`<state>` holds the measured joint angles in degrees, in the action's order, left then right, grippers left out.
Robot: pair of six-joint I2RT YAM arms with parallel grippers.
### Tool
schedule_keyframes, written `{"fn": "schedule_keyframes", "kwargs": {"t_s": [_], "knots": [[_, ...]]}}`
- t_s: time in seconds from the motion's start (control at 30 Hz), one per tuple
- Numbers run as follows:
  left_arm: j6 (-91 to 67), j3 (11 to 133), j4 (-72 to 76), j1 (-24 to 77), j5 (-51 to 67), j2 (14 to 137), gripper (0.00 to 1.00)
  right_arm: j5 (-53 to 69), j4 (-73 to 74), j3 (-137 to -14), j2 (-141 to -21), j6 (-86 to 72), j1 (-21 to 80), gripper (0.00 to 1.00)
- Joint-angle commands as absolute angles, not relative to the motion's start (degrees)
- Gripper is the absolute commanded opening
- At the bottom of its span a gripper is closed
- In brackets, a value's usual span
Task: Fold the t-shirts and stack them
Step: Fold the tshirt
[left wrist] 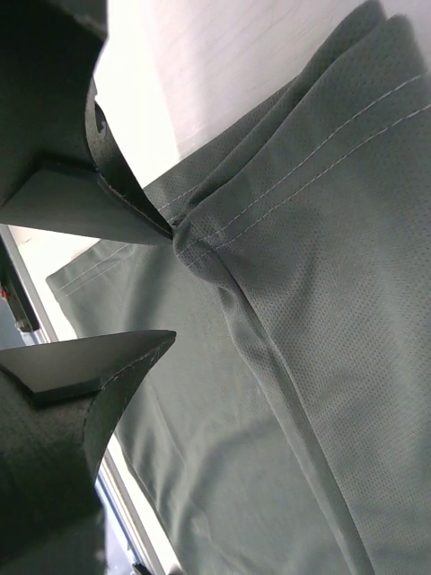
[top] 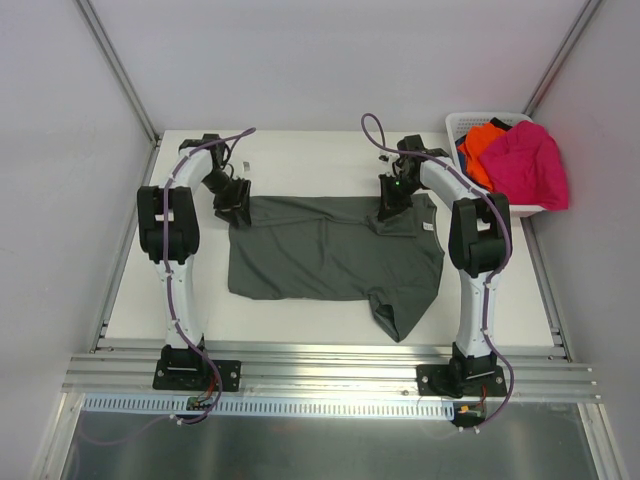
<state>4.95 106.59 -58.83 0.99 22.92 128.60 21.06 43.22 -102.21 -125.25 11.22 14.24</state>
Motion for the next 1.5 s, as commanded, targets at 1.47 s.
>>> {"fn": "schedule_keyframes", "kwargs": {"t_s": [1.47], "knots": [[3.6, 112.15, -58.98, -0.09, 22.24, 130.87, 0.22, 21.01, 42.71, -102.57, -122.26, 12.22, 14.59, 0.01]]}}
